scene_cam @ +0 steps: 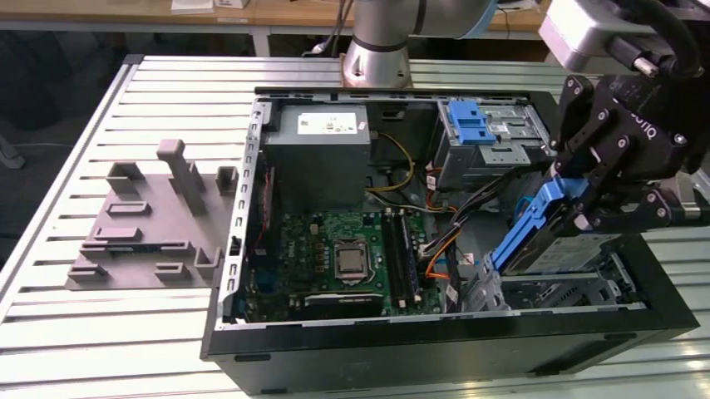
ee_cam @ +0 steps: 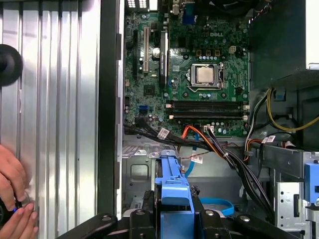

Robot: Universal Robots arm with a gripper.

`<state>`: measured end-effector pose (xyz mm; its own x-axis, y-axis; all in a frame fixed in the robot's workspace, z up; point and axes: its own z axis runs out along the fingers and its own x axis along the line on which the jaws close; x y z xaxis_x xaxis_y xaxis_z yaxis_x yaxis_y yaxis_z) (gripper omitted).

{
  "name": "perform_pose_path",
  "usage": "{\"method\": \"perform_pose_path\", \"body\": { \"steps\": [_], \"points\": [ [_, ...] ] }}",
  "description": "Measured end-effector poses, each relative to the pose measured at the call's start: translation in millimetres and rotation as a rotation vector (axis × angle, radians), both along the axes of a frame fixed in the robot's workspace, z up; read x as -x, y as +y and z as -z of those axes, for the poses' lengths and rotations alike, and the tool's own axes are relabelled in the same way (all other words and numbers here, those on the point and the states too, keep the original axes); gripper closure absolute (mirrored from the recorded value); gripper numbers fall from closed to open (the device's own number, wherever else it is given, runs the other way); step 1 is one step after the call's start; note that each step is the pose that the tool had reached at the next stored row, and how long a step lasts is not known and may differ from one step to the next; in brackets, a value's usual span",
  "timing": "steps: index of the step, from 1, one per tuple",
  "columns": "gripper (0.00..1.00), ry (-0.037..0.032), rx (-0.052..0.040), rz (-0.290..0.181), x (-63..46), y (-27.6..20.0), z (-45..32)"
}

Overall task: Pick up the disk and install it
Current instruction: 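Insert the disk into the insertion slot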

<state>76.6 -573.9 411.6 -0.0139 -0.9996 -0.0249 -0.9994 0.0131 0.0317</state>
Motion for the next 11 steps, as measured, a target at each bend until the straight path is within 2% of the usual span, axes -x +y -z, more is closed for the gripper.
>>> {"method": "perform_pose_path", "body": {
  "steps": [11],
  "points": [
    [0.64, 0.0, 0.0, 0.0, 0.0, 0.0, 11.1]
  ]
}}
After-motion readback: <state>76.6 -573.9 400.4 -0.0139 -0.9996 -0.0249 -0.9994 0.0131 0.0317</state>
